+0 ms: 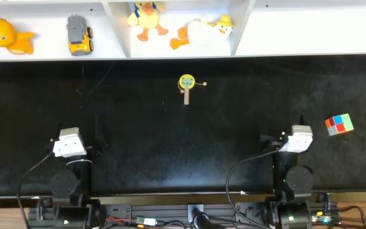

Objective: Store Toys

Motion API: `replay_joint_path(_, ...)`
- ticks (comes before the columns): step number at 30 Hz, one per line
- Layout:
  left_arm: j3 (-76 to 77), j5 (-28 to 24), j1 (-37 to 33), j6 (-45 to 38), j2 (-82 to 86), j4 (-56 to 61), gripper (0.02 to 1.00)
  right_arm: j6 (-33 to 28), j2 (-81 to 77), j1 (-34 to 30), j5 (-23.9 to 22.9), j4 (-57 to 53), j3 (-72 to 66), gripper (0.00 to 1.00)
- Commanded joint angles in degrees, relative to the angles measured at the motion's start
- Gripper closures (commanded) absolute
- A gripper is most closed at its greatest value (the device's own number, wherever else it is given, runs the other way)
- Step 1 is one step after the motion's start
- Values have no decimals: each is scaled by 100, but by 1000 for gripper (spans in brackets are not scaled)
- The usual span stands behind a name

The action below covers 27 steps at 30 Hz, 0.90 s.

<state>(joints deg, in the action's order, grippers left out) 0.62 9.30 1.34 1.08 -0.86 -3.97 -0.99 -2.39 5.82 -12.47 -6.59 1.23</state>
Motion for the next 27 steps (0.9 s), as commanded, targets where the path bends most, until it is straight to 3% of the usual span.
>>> replay_joint_path(1, -17, 66, -26, -127, 74, -4, 23, 363, -323, 579, -1252, 11, 509, 5)
replay_joint_path(6, -17, 66, -26, -127, 74, -4, 20, 361, -1134, 1425, -1834, -72, 1180, 5)
replay_joint_path(12, -17, 66, -26, -127, 74, -4, 20, 671, -2293, 2693, -2994, -870, 2284, 5)
replay_joint_path(16, -17, 66, -26, -127, 74, -4, 20, 1484, -3029, 3351, -3517, -1631, 3014, 5)
replay_joint_path(27, -17, 66, -26, -127, 74, -4, 20, 4122, -4795, 4444, -3541, -3834, 4645, 5)
